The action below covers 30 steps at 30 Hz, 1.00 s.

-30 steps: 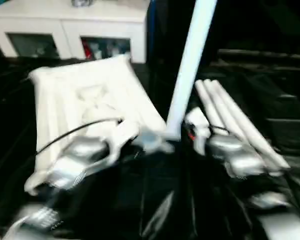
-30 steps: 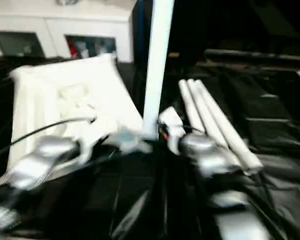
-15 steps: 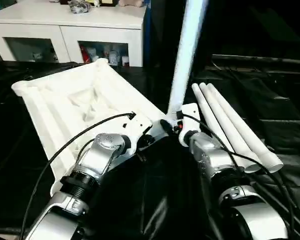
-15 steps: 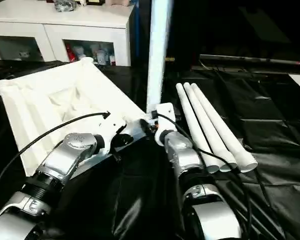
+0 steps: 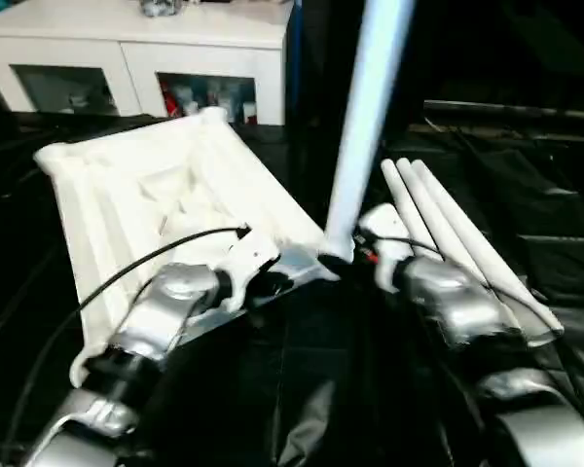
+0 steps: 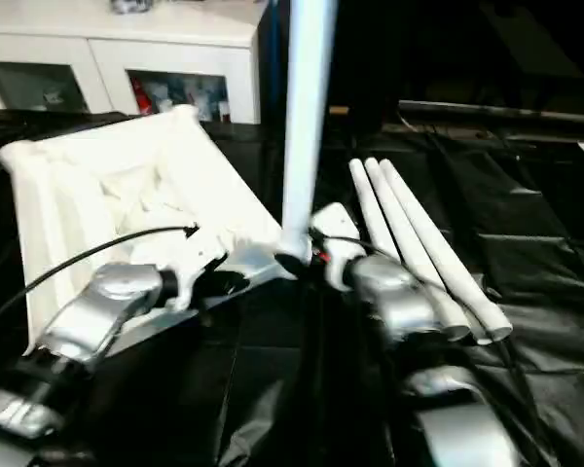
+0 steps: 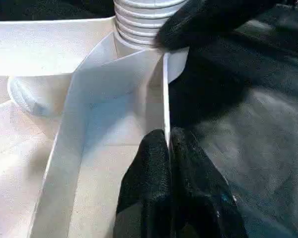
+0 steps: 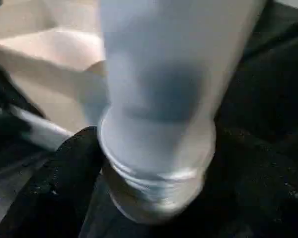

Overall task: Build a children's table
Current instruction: Rotate leg to tighten

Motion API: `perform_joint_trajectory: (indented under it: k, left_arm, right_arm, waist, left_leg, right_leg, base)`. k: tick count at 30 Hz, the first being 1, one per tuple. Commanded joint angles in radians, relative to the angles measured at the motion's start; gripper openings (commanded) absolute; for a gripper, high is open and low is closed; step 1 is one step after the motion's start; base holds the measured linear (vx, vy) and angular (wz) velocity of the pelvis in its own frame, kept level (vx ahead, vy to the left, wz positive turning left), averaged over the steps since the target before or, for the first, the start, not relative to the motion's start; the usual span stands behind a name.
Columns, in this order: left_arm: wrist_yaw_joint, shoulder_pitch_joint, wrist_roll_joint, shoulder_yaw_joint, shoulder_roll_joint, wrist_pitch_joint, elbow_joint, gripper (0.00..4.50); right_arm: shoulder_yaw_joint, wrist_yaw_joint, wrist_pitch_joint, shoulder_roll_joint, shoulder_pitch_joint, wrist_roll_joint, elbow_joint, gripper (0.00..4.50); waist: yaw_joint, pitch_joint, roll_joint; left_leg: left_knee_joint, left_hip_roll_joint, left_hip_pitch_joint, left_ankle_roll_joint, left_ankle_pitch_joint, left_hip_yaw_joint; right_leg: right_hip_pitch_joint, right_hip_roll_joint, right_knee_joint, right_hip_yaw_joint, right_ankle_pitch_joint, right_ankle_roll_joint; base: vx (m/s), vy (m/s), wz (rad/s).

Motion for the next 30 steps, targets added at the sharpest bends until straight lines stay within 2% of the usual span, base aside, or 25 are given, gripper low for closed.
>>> perform_joint_trajectory:
  k: [1, 7, 11, 13, 15, 17, 21, 26, 29, 30]
  left_arm:
    - [-0.075, 0.019, -0.025, -0.018, 0.02, -0.028, -0.044, 0.0]
    - [-0.116, 0.045, -0.035, -0.02, 0.05, -0.027, -0.079, 0.0]
    - [-0.127, 0.054, -0.036, -0.019, 0.062, -0.036, -0.083, 0.0]
    - [-0.13, 0.057, -0.037, -0.019, 0.065, -0.034, -0.088, 0.0]
    - [-0.133, 0.06, -0.037, -0.018, 0.066, -0.032, -0.093, 0.0]
    - [-0.135, 0.061, -0.036, -0.018, 0.067, -0.031, -0.094, 0.0]
    - [-0.138, 0.063, -0.033, -0.018, 0.066, -0.031, -0.093, 0.0]
    - [-0.055, 0.04, -0.006, -0.007, 0.028, -0.003, -0.054, 0.0]
    - [0.01, 0.015, 0.018, -0.002, -0.001, 0.006, -0.013, 0.0]
    - [0.072, -0.012, 0.034, 0.005, -0.036, 0.02, 0.029, 0.0]
  right_arm:
    - [0.01, 0.051, 0.006, -0.019, 0.009, 0.022, -0.04, 3.95]
    - [0.037, 0.136, 0.017, -0.041, 0.029, 0.032, -0.081, 3.95]
    - [0.038, 0.162, 0.02, -0.038, 0.032, 0.033, -0.088, 3.95]
    - [0.038, 0.167, 0.02, -0.036, 0.03, 0.038, -0.083, 3.68]
    - [0.039, 0.171, 0.017, -0.035, 0.026, 0.041, -0.074, 3.68]
    - [0.04, 0.175, 0.017, -0.035, 0.026, 0.042, -0.072, 3.32]
    - [0.039, 0.188, 0.023, -0.037, 0.034, 0.042, -0.079, 3.12]
    - [-0.014, 0.026, 0.037, 0.01, 0.024, 0.041, -0.014, 2.78]
    - [-0.044, -0.078, 0.043, 0.042, 0.013, 0.04, 0.034, 2.77]
    - [-0.074, -0.178, 0.052, 0.079, 0.002, 0.048, 0.076, 2.76]
  waist:
    - [0.005, -0.075, -0.001]
    - [0.005, -0.074, 0.001]
    - [0.007, -0.076, -0.001]
    - [0.007, -0.076, -0.003]
    - [0.008, -0.077, -0.002]
    - [0.009, -0.076, 0.0]
    - [0.011, -0.077, -0.001]
    - [0.007, -0.075, 0.001]
    - [0.002, -0.073, 0.001]
    - [-0.002, -0.073, 0.003]
  left_leg:
    - [-0.059, 0.035, -0.008, 0.088, -0.105, -0.006]
    - [-0.059, 0.038, -0.003, 0.08, -0.113, -0.005]
    - [-0.059, 0.038, -0.008, 0.078, -0.097, -0.007]
    - [-0.058, 0.037, -0.009, 0.078, -0.091, -0.006]
    - [-0.058, 0.037, -0.01, 0.08, -0.086, -0.006]
    - [-0.058, 0.037, -0.009, 0.079, -0.091, -0.006]
    - [-0.058, 0.037, -0.009, 0.078, -0.089, -0.006]
    - [-0.059, 0.037, -0.008, 0.064, -0.094, -0.006]
    - [-0.061, 0.034, -0.005, 0.048, -0.115, -0.007]
    - [-0.061, 0.033, -0.003, 0.04, -0.124, -0.007]
  right_leg:
    - [0.07, -0.08, -0.071, 0.064, -0.262, -0.158]
    - [0.063, -0.078, -0.071, 0.065, -0.271, -0.164]
    - [0.068, -0.08, -0.067, 0.065, -0.259, -0.163]
    - [0.068, -0.079, -0.066, 0.065, -0.252, -0.163]
    - [0.069, -0.079, -0.065, 0.065, -0.243, -0.164]
    - [0.068, -0.08, -0.067, 0.065, -0.253, -0.162]
    - [0.068, -0.079, -0.066, 0.065, -0.25, -0.161]
    - [0.066, -0.08, -0.069, 0.066, -0.263, -0.158]
    - [0.067, -0.08, -0.077, 0.063, -0.315, -0.142]
    - [0.064, -0.078, -0.08, 0.063, -0.334, -0.136]
  base:
    - [0.0, 0.0, 0.0]
    - [0.0, 0.0, 0.0]
    - [0.0, 0.0, 0.0]
    - [0.0, 0.0, 0.0]
    - [0.0, 0.0, 0.0]
    - [0.0, 0.0, 0.0]
    - [0.0, 0.0, 0.0]
    - [0.0, 0.0, 0.0]
    - [0.0, 0.0, 0.0]
    - [0.0, 0.0, 0.0]
